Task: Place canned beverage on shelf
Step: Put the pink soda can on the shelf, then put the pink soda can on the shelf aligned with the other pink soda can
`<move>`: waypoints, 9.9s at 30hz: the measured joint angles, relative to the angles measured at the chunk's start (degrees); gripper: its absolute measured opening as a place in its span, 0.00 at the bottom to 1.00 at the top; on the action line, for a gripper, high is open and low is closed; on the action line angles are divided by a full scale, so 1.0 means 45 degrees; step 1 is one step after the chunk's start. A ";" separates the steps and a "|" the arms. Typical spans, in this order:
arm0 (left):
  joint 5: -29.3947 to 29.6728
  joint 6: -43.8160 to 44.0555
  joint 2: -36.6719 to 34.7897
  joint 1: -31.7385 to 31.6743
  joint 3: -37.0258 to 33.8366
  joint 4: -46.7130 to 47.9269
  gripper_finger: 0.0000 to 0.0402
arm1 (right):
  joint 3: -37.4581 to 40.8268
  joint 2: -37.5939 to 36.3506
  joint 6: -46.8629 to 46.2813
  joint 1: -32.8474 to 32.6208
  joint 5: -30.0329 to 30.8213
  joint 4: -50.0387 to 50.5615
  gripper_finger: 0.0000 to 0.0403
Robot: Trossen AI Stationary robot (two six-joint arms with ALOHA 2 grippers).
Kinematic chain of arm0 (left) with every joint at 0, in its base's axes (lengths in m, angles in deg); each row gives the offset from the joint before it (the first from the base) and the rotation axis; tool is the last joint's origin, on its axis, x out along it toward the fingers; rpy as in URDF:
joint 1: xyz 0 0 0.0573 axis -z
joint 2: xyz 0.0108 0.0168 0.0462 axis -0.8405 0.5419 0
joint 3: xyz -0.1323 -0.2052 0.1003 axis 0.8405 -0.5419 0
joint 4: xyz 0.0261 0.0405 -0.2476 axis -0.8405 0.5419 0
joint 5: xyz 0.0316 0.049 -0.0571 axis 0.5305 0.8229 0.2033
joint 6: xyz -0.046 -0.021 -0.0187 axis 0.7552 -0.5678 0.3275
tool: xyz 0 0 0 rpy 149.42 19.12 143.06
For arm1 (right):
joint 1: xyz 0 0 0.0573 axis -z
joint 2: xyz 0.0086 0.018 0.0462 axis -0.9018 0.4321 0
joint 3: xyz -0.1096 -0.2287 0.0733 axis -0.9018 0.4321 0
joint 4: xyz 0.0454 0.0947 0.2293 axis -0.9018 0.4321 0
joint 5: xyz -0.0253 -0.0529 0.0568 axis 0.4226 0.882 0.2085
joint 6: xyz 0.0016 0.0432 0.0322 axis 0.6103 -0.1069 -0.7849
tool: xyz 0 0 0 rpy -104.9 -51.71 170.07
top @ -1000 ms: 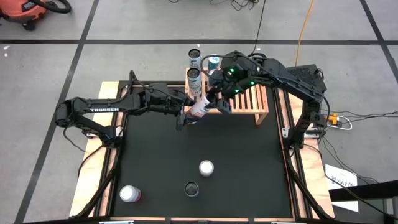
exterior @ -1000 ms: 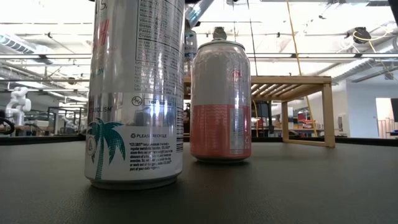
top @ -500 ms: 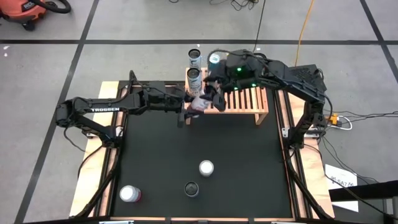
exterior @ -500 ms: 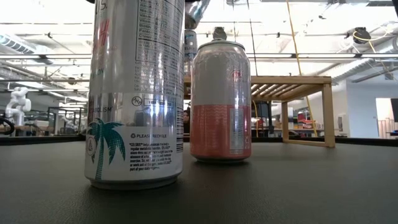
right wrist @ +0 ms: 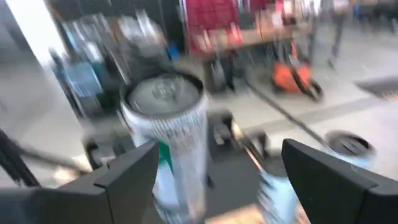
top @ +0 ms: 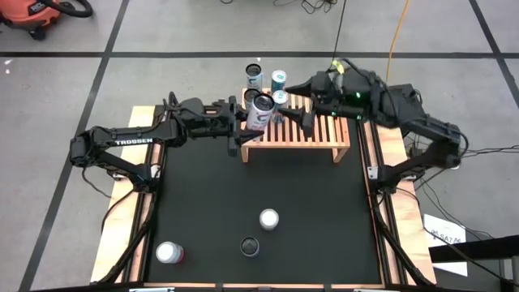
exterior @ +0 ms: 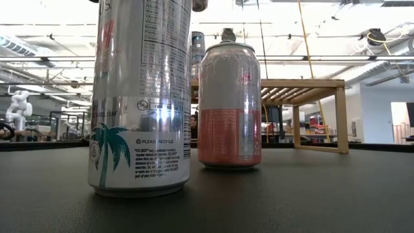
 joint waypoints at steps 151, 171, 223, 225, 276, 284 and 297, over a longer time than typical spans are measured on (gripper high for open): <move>0.4285 0.0707 -0.0724 -0.0656 0.0010 0.3978 0.99 | 0.7219 0.1082 0.1210 1.0123 -0.9896 -0.8441 0.70; 0.4301 0.0784 -0.0714 -0.0641 0.0010 0.4017 0.99 | 0.7234 0.1592 0.0724 1.0112 -1.0230 -0.9374 0.70; 0.6697 0.1671 -0.3100 0.1134 0.0019 0.8807 0.98 | 0.7195 -0.1848 -0.1441 0.8484 -0.9437 -1.0370 0.89; 0.6750 0.2007 -0.3071 0.1506 0.0019 0.9134 0.98 | 0.7195 -0.2075 -0.1530 0.7985 -0.9424 -1.0025 0.89; 0.8074 1.0885 -0.1732 1.6918 -0.0005 1.7075 0.99 | 0.7195 0.1000 -0.3403 -0.6420 0.5826 -1.0021 0.88; 0.9840 0.5810 -0.1711 1.3719 -0.0005 1.4546 0.99 | 0.6788 0.0997 -0.5818 -0.6971 0.6160 -0.7189 0.88; 0.5225 0.0350 -0.1036 1.0086 -0.1477 0.7364 0.99 | 0.1055 0.3568 -0.7787 -0.8780 0.5085 0.2104 0.88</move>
